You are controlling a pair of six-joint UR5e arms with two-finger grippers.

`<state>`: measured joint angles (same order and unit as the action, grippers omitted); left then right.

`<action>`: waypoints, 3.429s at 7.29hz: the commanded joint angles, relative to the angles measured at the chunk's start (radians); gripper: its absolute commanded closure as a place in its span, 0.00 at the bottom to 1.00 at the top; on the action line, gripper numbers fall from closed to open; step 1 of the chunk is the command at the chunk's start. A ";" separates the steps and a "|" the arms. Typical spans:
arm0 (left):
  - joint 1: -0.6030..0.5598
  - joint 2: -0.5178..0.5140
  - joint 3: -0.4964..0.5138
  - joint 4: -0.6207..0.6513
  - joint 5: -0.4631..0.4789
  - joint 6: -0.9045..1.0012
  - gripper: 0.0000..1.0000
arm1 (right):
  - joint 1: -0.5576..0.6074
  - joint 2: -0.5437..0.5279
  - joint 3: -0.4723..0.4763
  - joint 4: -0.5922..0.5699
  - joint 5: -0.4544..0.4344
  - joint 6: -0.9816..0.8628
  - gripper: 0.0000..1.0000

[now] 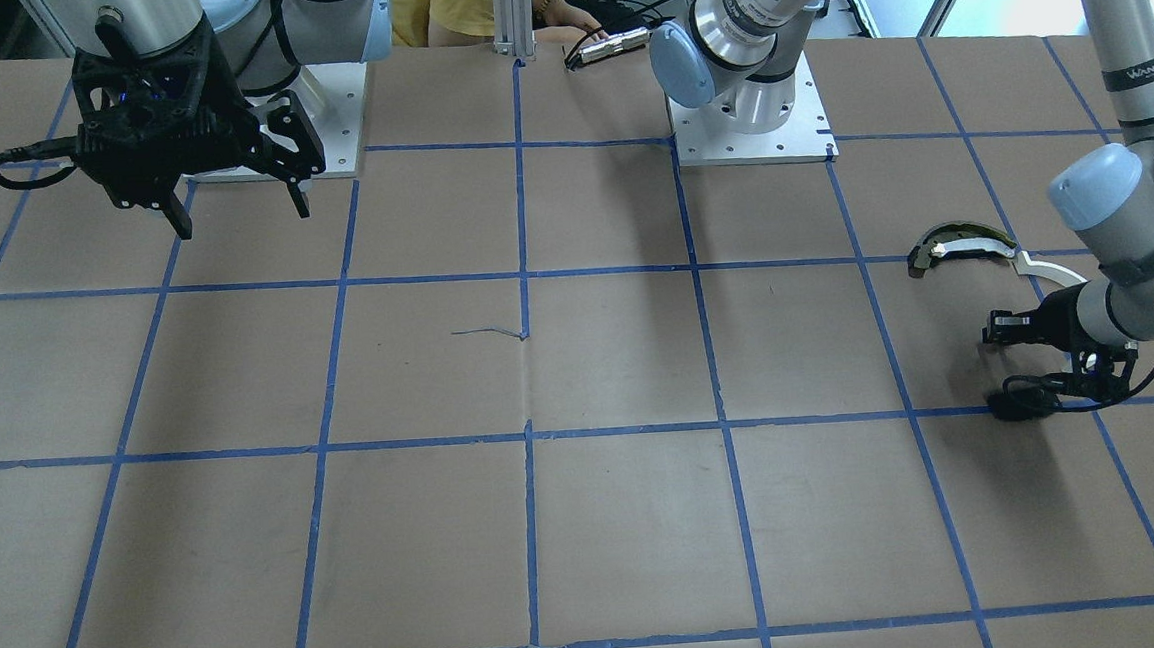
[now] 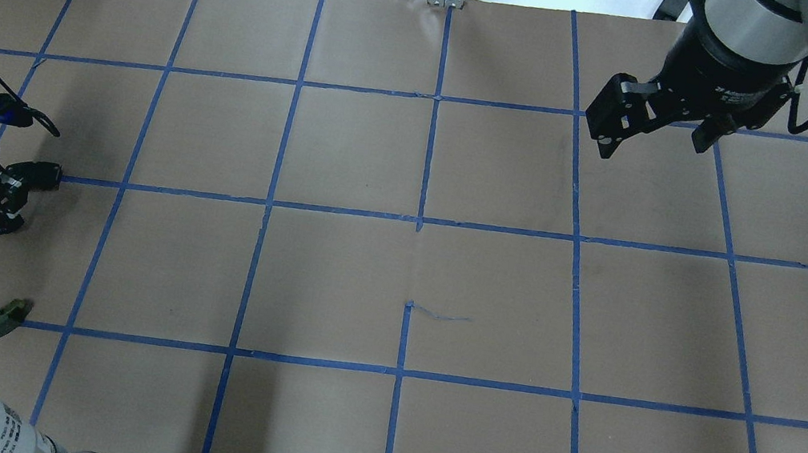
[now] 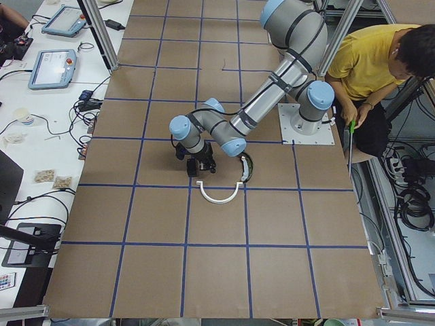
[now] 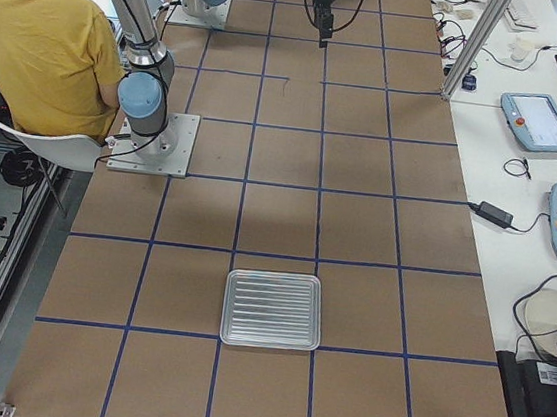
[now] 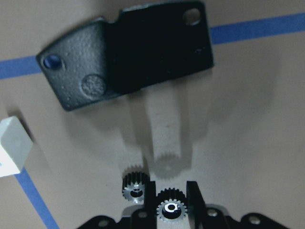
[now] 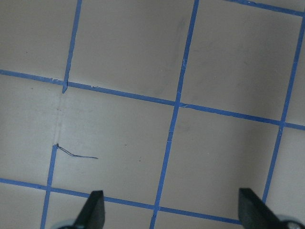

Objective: Place bearing gear from tray to pile

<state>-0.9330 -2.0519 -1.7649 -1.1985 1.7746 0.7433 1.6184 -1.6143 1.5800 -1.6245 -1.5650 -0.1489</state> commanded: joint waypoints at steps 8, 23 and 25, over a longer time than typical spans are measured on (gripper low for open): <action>-0.003 0.027 -0.005 -0.064 0.002 -0.009 0.08 | 0.000 0.001 0.000 0.000 -0.001 0.000 0.00; -0.561 0.346 0.234 -0.248 -0.142 -0.561 0.00 | 0.000 0.005 0.000 0.002 -0.012 -0.001 0.00; -0.589 0.403 0.219 -0.288 -0.200 -0.561 0.00 | 0.000 0.004 0.000 0.002 -0.010 0.000 0.00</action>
<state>-1.5033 -1.6863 -1.5365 -1.4673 1.6124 0.1853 1.6183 -1.6103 1.5800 -1.6230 -1.5743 -0.1495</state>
